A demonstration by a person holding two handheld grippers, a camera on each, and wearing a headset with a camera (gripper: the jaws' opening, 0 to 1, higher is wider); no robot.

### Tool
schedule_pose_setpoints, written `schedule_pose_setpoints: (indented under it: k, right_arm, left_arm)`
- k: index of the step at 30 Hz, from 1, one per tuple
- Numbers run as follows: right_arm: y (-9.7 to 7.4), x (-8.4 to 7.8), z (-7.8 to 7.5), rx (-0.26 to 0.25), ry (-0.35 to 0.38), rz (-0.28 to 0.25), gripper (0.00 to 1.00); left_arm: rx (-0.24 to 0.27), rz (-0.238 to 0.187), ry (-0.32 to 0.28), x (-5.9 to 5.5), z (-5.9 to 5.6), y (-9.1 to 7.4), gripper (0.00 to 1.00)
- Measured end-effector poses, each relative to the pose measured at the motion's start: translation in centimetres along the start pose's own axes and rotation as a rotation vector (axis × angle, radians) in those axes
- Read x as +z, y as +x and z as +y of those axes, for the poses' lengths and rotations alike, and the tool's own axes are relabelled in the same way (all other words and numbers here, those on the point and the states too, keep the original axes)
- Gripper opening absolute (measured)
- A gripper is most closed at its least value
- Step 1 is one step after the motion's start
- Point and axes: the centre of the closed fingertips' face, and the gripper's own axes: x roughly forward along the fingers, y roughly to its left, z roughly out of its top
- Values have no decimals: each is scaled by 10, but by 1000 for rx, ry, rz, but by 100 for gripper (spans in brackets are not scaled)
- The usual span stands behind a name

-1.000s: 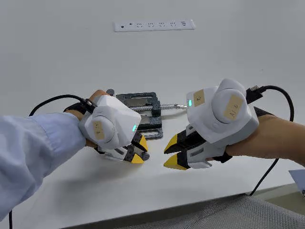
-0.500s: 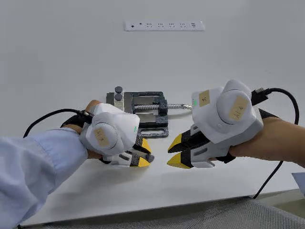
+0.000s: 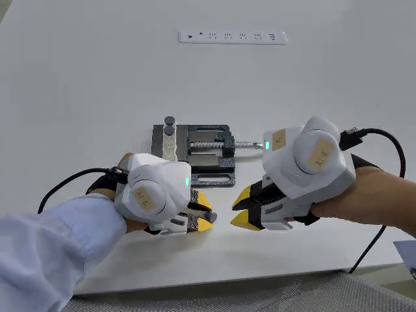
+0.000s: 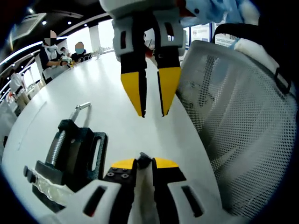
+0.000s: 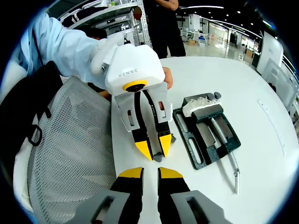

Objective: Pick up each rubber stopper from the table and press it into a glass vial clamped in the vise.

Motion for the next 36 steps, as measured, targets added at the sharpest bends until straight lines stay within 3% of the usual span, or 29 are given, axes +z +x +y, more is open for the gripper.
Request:
schedule_pose_setpoints:
  k: [11, 19, 26, 36]
  right_arm:
    - [0, 0, -1, -2, 3, -2, 8]
    - [1, 2, 0, 1, 3, -4, 8]
    - [1, 2, 0, 3, 6, -3, 8]
    - [-1, 2, -1, 2, 5, 0, 8]
  left_arm:
    - [-50, 10, 44, -1, -5, -3, 13]
    - [-94, 42, 148, -3, -2, -6, 9]
    - [-131, 38, 216, 3, 2, -5, 9]
    - [-164, 64, 243, 1, -1, -3, 2]
